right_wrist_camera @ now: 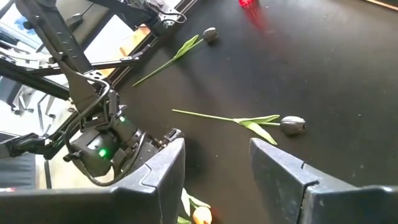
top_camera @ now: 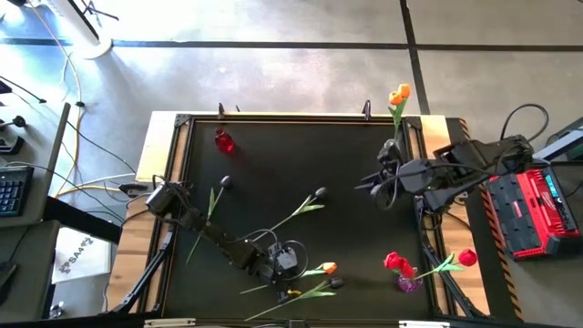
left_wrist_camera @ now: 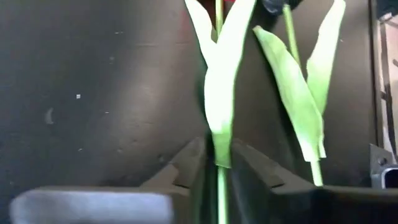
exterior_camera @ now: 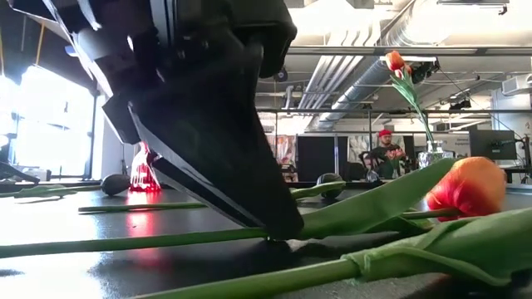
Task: Sort flowers into vase by color
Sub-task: Put the orange tulip into the transparent vase
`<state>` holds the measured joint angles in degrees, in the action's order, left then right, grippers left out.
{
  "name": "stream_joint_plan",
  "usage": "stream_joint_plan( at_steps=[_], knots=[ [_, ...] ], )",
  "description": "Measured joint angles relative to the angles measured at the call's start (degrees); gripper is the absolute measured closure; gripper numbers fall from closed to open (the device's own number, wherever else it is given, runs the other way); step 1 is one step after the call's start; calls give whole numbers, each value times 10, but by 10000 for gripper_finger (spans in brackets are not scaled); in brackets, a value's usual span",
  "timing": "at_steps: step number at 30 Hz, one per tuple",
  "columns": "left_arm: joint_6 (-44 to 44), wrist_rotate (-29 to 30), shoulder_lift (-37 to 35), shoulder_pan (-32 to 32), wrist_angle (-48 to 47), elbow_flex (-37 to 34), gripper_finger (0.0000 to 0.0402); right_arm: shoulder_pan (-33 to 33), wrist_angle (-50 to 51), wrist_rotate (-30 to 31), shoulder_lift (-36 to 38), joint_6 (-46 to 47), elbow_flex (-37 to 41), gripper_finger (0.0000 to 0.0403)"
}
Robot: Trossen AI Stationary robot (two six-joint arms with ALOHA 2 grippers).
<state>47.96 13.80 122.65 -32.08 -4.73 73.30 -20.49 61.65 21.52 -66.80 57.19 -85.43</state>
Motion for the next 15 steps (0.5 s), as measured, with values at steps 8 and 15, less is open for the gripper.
stream_joint_plan(
  at_steps=[8, 15],
  knots=[
    [43, -5, -18, 11, 1, -1, 388, -21, -3, 10, 1, 11, 0, 236],
    [44, 7, -78, 43, 14, -2, 398, -41, -10, 46, 4, 25, 0, 236]
  ],
)
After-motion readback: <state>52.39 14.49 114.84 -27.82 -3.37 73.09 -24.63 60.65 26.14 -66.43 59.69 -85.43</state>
